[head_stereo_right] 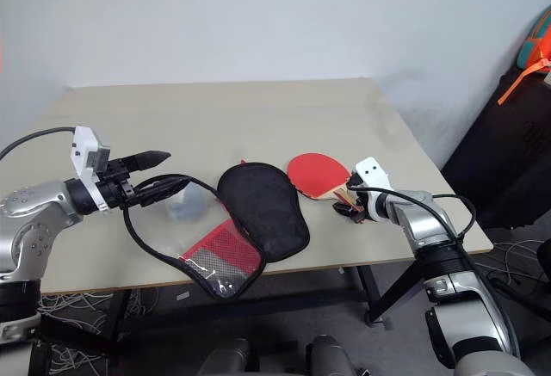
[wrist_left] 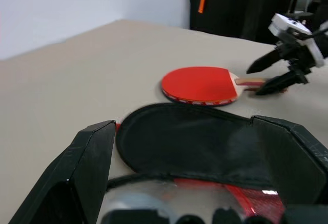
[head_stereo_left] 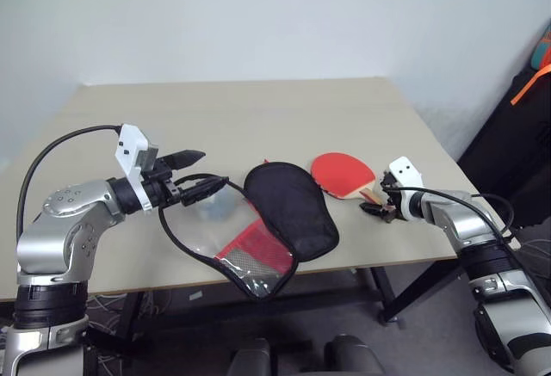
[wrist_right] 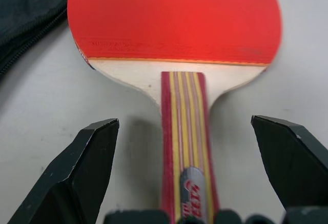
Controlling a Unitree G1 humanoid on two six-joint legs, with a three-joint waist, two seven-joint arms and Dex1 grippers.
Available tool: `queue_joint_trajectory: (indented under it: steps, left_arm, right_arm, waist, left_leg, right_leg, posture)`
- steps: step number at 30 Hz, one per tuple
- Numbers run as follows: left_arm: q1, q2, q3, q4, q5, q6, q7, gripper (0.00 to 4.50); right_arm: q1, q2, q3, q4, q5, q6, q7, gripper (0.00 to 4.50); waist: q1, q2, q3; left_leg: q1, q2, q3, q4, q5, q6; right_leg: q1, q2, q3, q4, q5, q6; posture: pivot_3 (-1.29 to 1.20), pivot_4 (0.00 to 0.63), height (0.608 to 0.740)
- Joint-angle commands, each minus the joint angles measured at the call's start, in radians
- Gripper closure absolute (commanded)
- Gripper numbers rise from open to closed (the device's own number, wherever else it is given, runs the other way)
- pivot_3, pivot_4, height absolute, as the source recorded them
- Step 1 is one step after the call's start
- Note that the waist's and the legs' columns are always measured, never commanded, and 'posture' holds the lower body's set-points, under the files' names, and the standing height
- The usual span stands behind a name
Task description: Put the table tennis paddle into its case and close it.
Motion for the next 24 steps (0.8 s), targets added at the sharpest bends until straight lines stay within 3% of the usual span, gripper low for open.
queue_joint_trajectory:
  steps: [1,4,11,19,24]
  left_arm:
    - [0.007,0.021,-0.001,-0.039,-0.012,-0.001,-0.021,0.01]
    - [0.03,0.024,-0.003,-0.054,-0.014,0.002,-0.03,0.0]
    - [0.042,0.015,-0.005,-0.076,-0.02,0.013,-0.02,0.0]
    - [0.052,0.006,-0.005,-0.078,-0.017,0.01,-0.013,0.0]
    - [0.041,0.004,-0.011,-0.059,-0.01,0.003,-0.019,0.0]
  right_arm:
    - [-0.038,0.011,-0.016,0.007,-0.019,-0.026,-0.011,0.17]
    - [-0.04,0.028,-0.018,0.027,-0.029,-0.031,-0.016,0.87]
    - [-0.044,0.036,-0.02,0.046,-0.038,-0.039,-0.021,3.37]
    - [-0.086,0.056,-0.101,0.011,-0.004,-0.005,-0.081,3.4]
    - [-0.1,0.12,-0.119,-0.203,0.066,0.146,-0.09,3.4]
  waist:
    - [0.0,0.0,0.0]
    - [0.0,0.0,0.0]
    - [0.0,0.0,0.0]
    - [0.0,0.001,0.0]
    - [-0.002,0.001,0.0]
  left_leg:
    - [0.0,0.0,0.0,0.0,0.0,0.0]
    - [0.0,0.0,0.0,0.0,0.0,0.0]
    - [0.0,0.0,0.0,0.0,0.0,0.0]
    - [0.0,0.0,0.0,0.001,0.0,0.0]
    - [0.0,0.0,0.0,0.0,0.0,0.0]
  right_leg:
    - [0.0,0.0,0.0,0.0,0.0,0.0]
    - [0.0,0.0,0.0,0.0,0.0,0.0]
    - [0.0,0.0,0.0,0.0,0.0,0.0]
    - [0.0,0.0,0.0,0.001,0.0,0.0]
    - [-0.001,0.0,0.0,0.002,0.0,0.0]
  posture:
    - [0.0,0.0,0.739]
    - [0.0,0.0,0.739]
    - [0.0,0.0,0.739]
    - [0.0,0.0,0.739]
    - [0.0,0.0,0.739]
